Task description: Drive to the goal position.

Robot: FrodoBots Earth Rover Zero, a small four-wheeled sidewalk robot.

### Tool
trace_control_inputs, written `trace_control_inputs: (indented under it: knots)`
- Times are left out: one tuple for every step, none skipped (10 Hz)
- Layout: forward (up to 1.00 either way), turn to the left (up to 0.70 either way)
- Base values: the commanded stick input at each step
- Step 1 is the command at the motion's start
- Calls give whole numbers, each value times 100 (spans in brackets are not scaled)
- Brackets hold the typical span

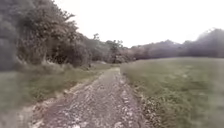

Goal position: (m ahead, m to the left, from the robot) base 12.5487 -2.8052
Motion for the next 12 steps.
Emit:
trace_control_inputs:
  knots:
    - [70,0]
    - [70,0]
    - [70,0]
    - [70,0]
    - [70,0]
    - [70,0]
    - [70,0]
    - [70,0]
    - [70,0]
    - [70,0]
    - [70,0]
    - [70,0]
